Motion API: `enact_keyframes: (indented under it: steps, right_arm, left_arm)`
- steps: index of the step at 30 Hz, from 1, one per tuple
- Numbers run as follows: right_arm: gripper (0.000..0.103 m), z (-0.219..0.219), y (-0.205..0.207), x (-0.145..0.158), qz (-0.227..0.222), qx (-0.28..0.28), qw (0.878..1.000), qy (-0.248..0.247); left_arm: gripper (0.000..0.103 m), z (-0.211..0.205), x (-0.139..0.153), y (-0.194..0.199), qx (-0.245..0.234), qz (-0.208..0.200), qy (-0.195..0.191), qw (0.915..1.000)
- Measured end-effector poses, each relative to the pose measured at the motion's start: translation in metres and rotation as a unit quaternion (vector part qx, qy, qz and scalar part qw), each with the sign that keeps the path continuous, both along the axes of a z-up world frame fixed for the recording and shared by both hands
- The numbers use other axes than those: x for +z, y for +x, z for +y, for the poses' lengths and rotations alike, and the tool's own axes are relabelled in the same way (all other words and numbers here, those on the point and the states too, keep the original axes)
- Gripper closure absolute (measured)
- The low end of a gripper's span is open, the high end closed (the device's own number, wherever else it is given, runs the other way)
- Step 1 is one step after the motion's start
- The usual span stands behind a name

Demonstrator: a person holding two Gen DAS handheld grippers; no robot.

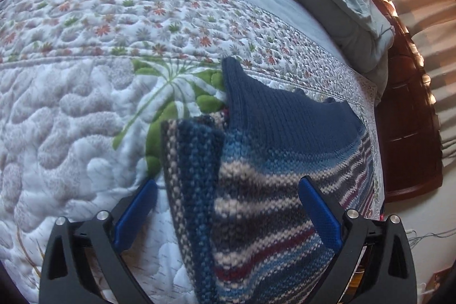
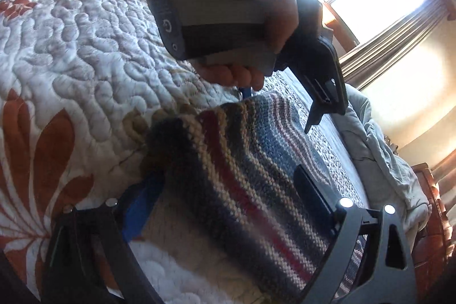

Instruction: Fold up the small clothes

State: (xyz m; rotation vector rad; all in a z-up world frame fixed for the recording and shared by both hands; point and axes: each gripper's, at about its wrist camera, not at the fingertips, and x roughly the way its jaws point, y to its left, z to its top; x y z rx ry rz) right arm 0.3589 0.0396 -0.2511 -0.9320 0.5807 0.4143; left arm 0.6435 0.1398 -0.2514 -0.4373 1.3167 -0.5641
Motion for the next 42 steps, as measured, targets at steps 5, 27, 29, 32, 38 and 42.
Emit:
enact_keyframes:
  steps: [5,27,29,32,38,42]
  right_arm:
    - [0.012,0.005,0.015,-0.001,-0.005,-0.012,1.000,0.006]
    - [0.042,0.013,0.072,-0.002,0.000,-0.030,0.999,0.040]
    - [0.054,0.014,0.074,-0.004,0.006,-0.033,0.999,0.041]
    - [0.068,0.008,0.074,0.000,0.009,-0.033,0.998,0.053]
    - [0.075,-0.014,0.074,0.031,0.022,-0.046,0.993,0.103]
    - [0.076,-0.041,0.072,0.071,0.019,-0.066,0.987,0.148]
  left_arm:
    - [0.004,-0.007,0.002,0.002,-0.006,-0.005,0.017,0.9998]
    - [0.076,0.001,0.001,0.007,-0.008,-0.005,-0.002,1.0000]
    - [0.079,-0.001,0.003,0.006,-0.004,-0.014,0.002,0.9999]
    - [0.081,-0.004,0.007,0.006,0.000,-0.015,0.015,0.9998]
    - [0.082,-0.017,0.034,0.003,0.004,-0.017,0.058,0.9982]
    - [0.082,-0.033,0.068,-0.001,0.007,-0.026,0.088,0.9958]
